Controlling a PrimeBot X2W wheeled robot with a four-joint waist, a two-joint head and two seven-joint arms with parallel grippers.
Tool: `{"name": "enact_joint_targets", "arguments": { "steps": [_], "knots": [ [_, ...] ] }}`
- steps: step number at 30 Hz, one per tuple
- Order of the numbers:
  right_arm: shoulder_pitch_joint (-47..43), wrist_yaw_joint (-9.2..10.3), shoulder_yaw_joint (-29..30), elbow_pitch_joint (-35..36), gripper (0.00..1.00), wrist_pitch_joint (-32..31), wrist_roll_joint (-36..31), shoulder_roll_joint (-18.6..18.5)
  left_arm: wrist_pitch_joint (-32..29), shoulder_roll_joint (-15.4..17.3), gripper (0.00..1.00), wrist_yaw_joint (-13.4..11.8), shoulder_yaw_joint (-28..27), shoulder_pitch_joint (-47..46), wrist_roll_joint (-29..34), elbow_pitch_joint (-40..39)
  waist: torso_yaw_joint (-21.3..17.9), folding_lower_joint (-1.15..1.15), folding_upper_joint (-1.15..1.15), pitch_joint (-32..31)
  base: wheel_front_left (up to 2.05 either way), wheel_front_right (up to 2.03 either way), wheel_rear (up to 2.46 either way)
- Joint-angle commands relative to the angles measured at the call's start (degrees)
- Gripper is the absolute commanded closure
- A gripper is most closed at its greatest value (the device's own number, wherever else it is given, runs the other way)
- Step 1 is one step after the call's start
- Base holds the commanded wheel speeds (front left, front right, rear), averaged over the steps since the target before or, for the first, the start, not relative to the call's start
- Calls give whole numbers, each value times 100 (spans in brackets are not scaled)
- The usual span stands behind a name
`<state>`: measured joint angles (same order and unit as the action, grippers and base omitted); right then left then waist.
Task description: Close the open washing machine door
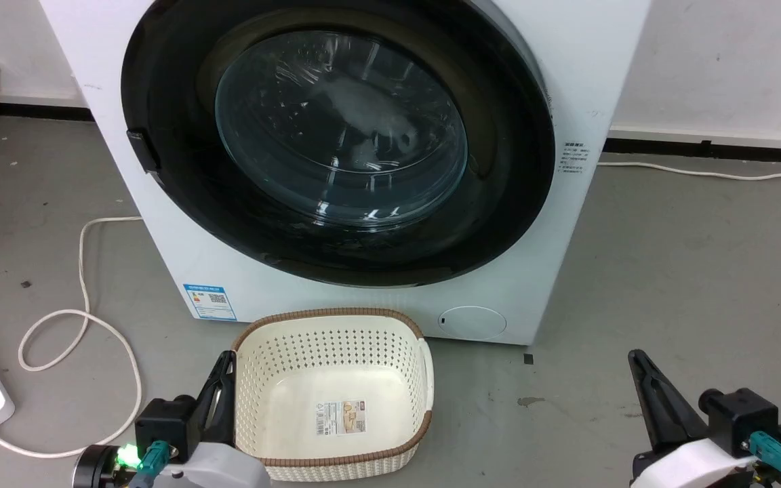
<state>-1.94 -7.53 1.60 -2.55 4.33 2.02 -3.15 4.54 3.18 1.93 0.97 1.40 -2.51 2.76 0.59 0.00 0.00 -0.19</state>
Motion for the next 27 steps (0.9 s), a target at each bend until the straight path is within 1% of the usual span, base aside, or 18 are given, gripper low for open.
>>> {"name": "enact_joint_targets", "arguments": {
  "steps": [1, 27],
  "knots": [
    [95, 3, -12, 57, 100, -27, -36, 19, -24, -2, 100, -39, -13, -69, 56, -44, -1, 0, 0, 0, 0, 0, 0],
    [165, 4, -117, 198, 100, -315, -153, 25, -329, -22, 100, -148, -73, -120, 194, -209, -42, 0, 0, 14, 0, 0, 0]
  ]
}}
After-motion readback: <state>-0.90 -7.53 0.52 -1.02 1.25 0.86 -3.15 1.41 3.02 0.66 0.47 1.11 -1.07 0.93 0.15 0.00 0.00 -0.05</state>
